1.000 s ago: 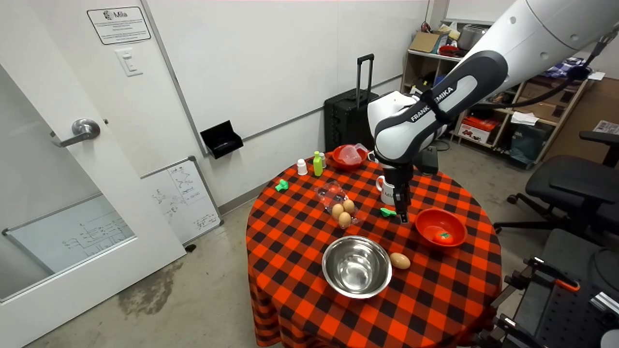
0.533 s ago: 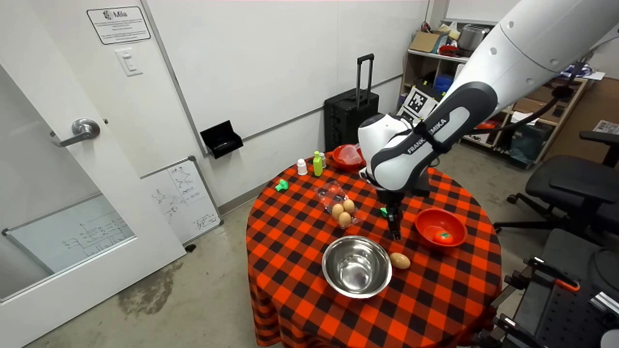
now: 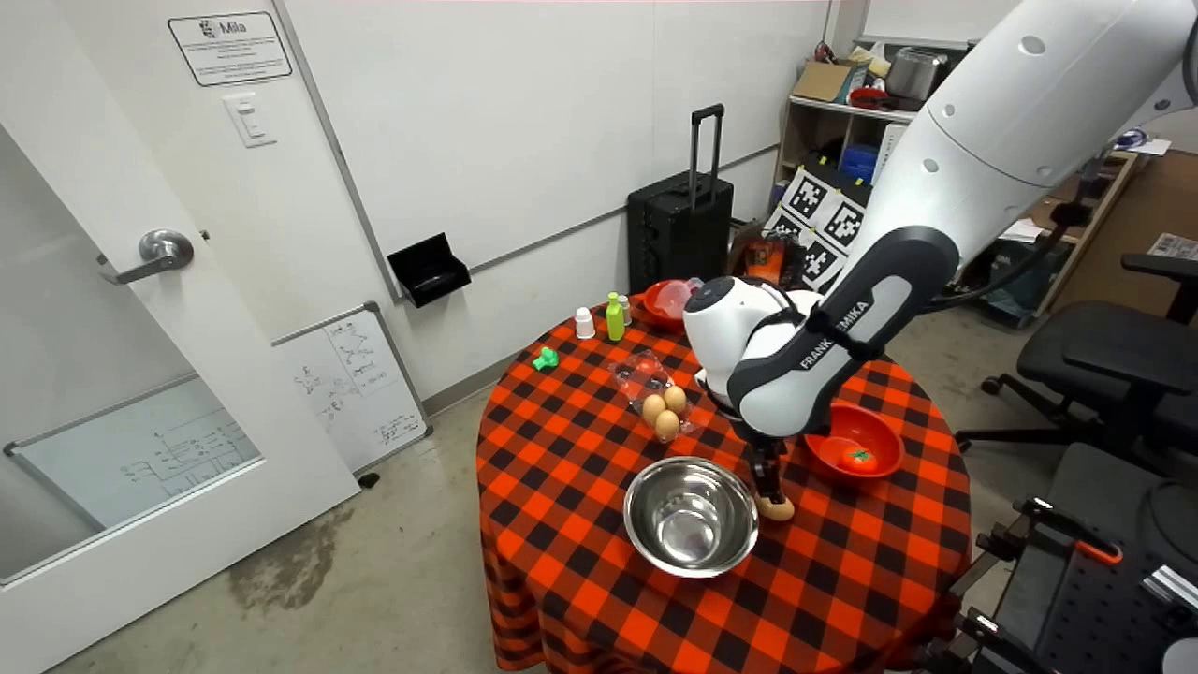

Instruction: Pick up the toy egg and put it in the orange bowl on the table

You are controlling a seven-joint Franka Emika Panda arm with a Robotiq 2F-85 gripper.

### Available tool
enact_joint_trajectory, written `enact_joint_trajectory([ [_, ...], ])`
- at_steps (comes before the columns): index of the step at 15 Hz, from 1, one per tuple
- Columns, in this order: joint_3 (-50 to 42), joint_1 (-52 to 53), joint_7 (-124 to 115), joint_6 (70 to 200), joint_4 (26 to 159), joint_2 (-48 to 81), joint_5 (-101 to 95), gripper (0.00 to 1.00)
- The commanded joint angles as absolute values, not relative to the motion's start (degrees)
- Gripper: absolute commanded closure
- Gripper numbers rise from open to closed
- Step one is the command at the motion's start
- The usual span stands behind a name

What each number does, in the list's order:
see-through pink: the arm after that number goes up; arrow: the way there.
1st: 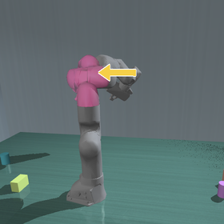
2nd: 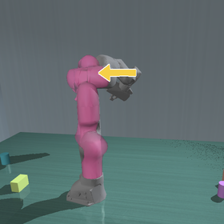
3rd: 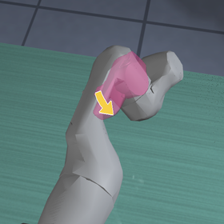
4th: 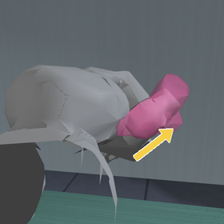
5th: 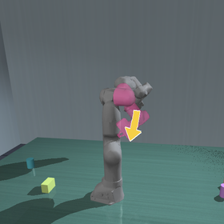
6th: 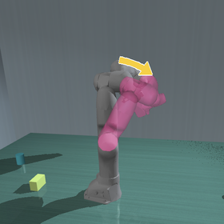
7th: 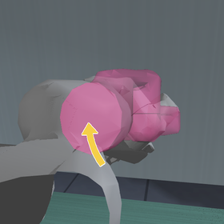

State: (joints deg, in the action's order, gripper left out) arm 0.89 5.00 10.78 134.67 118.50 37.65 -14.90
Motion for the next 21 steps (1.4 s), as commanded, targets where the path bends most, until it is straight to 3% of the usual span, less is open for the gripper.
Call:
enact_joint_trajectory([
  [1, -0.93, 7.63, 5.99, 139.24, 120.01, 39.12, -19.14, 0.0],
  [13, -9.02, 15.32, -4.05, 150.03, 119.43, 46.79, -29.73, 0.0],
  [21, -9.61, 15.07, -3.19, 155.54, 118.36, 50.23, -28.59, 0.0],
])
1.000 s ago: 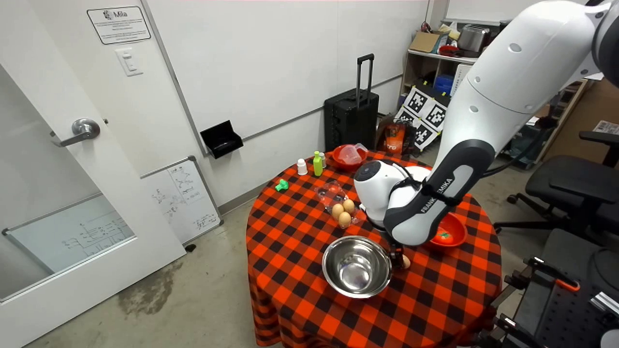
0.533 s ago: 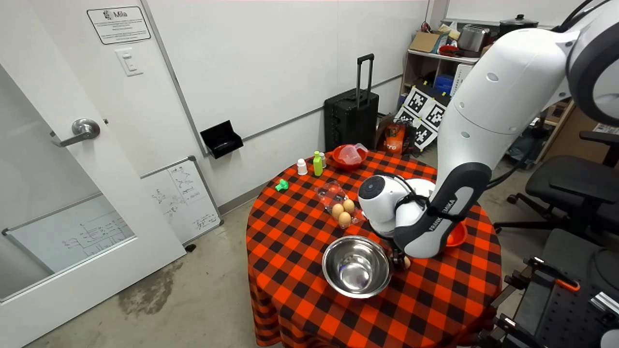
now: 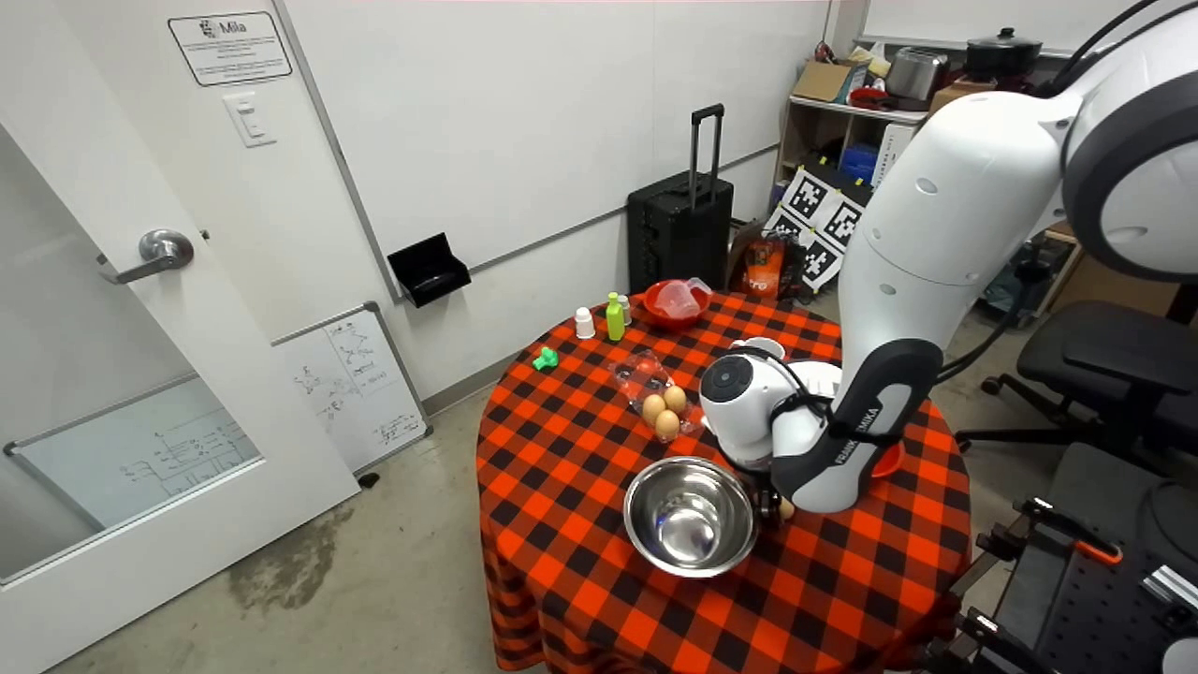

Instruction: Pick up the toy egg and put it in the orange bowl on the table

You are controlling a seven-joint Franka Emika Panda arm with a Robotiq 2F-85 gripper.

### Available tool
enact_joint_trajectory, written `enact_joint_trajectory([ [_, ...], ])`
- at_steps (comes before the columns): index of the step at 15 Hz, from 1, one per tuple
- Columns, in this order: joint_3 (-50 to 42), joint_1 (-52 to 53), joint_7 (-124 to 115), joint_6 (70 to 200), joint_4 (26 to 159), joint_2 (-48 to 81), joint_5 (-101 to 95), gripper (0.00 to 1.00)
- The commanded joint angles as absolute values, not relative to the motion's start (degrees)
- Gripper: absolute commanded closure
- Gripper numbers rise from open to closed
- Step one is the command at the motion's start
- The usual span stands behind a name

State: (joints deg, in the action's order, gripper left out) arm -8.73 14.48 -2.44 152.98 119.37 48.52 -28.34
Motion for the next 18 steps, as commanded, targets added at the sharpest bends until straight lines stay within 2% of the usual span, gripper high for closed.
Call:
enact_joint_trajectory([
  [1, -9.63, 15.0, -3.04, 156.17, 118.29, 50.49, -28.44, 0.0],
  [2, -9.73, 15.06, -3.01, 156.75, 118.23, 50.73, -28.33, 0.0],
  [3, -9.79, 15.04, -2.95, 157.29, 118.29, 50.84, -28.23, 0.07],
  [4, -9.83, 15.03, -2.9, 157.65, 118.31, 50.88, -28.15, 0.26],
  [11, -10.3, 15.46, -3.24, 159.21, 119.03, 50.37, -27.78, 0.78],
  [18, -13.03, 18.52, -6.1, 159.15, 121.65, 47.22, -28.45, 0.82],
])
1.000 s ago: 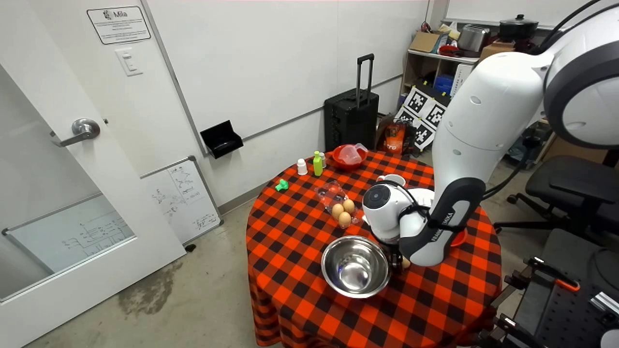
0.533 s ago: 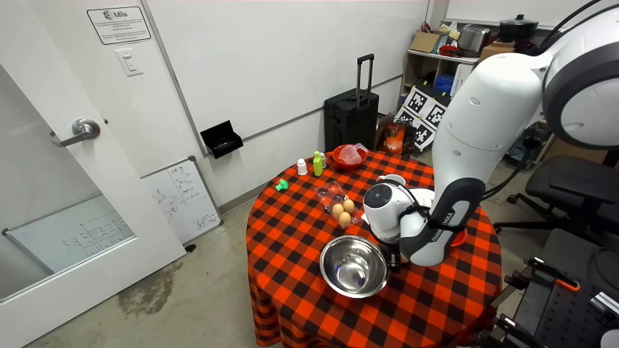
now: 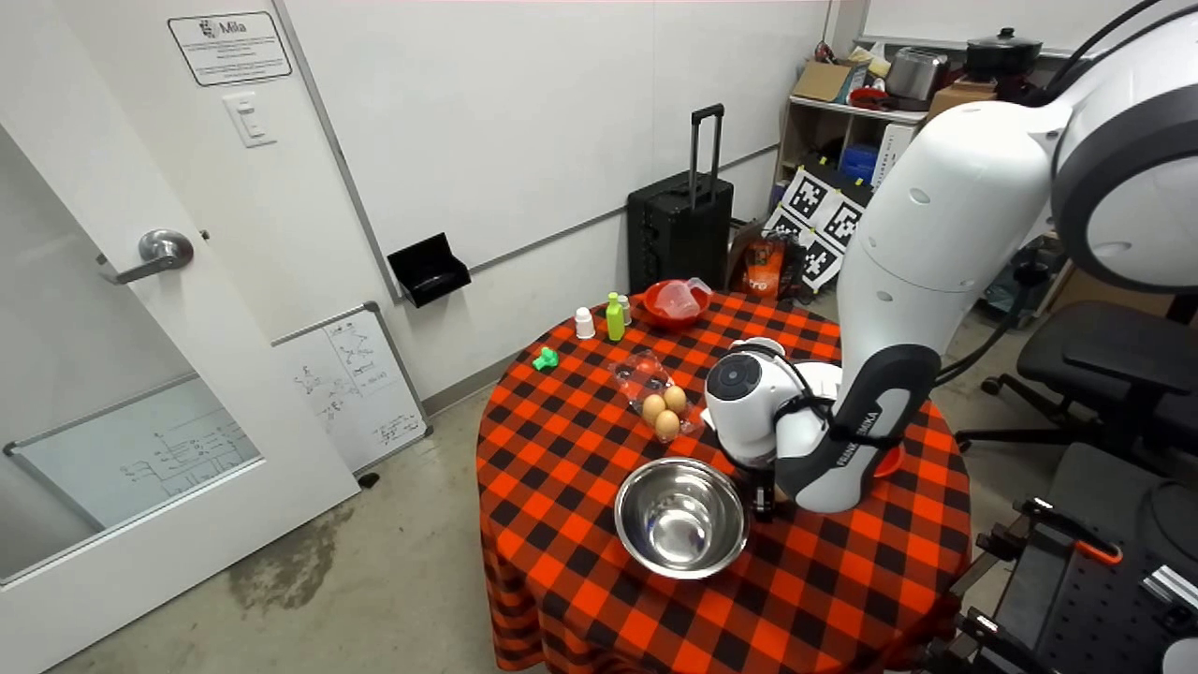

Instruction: Pick up the toy egg and put it in the orange bowl on the table

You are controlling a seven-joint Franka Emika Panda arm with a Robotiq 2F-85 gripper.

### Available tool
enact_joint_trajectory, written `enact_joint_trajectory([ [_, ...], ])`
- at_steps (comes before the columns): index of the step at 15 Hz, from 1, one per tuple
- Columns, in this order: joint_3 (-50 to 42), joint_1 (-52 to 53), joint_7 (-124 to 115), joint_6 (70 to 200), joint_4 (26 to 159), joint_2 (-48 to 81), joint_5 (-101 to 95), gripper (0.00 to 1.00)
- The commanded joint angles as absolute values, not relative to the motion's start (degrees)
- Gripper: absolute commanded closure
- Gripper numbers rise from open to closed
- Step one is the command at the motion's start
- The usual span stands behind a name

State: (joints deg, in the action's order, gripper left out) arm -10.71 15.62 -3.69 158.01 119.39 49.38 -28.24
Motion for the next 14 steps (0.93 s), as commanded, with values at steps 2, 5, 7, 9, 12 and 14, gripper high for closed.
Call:
enact_joint_trajectory([
  [2, -14.28, 20.3, -7.41, 158.3, 122.5, 45.64, -28.84, 0.82],
  [5, -16.35, 23.44, -9.29, 157.15, 123.63, 43.06, -29.77, 0.82],
  [7, -17.78, 25.83, -10.62, 155.7, 124.04, 41.18, -30.63, 0.82],
  [9, -18.77, 27.82, -11.81, 153.66, 124.26, 39.18, -31.9, 0.82],
  [12, -18.72, 29.24, -13.69, 149.43, 123.91, 36.04, -35.06, 0.82],
  [14, -17.13, 28.61, -14.5, 146.76, 123.33, 34.1, -37.54, 0.82],
])
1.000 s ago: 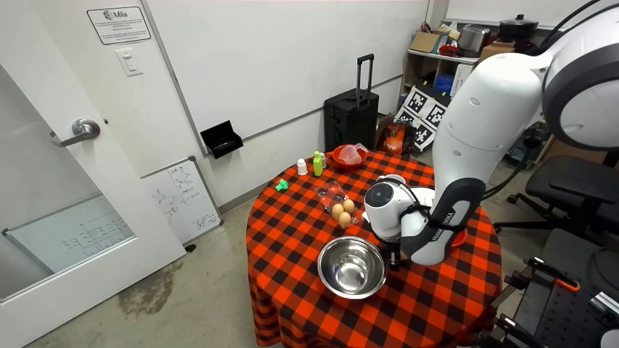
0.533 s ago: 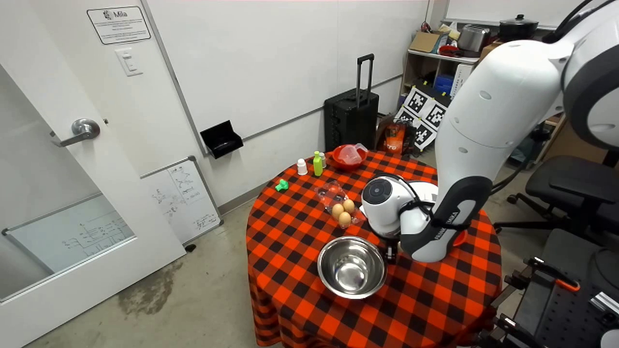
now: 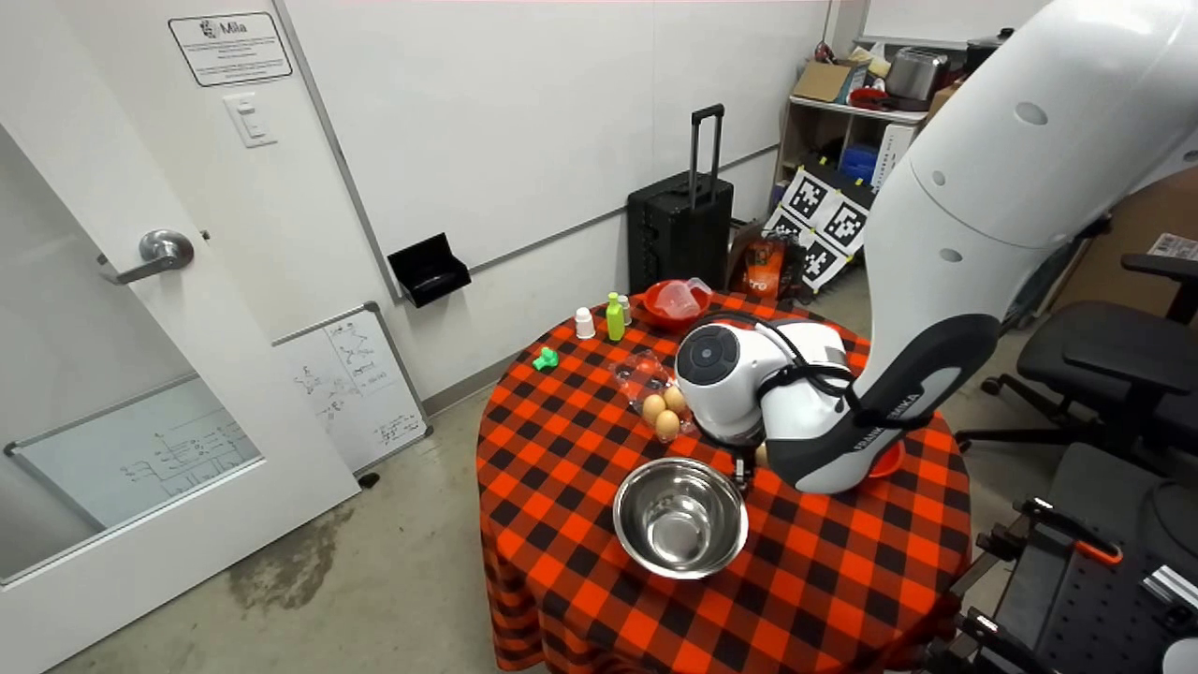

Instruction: Pick up the toy egg and put it in the orange bowl on the table

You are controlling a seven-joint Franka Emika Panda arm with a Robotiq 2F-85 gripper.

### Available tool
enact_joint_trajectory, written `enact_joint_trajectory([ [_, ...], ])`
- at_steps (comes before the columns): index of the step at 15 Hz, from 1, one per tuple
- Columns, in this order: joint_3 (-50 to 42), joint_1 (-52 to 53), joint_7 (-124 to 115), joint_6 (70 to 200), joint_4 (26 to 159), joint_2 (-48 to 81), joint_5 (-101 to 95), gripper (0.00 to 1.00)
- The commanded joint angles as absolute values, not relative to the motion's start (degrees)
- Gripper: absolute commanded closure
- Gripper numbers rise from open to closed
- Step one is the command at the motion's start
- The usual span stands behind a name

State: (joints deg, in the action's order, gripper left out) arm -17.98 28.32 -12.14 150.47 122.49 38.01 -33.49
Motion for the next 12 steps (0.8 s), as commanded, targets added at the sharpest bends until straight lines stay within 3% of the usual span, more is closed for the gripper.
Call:
enact_joint_trajectory([
  [1, -16.13, 28.09, -14.71, 146.06, 122.97, 33.43, -38.78, 0.82],
  [12, -2.36, 17.96, -7.57, 147.86, 115.94, 37.16, -36.4, 0.82],
])
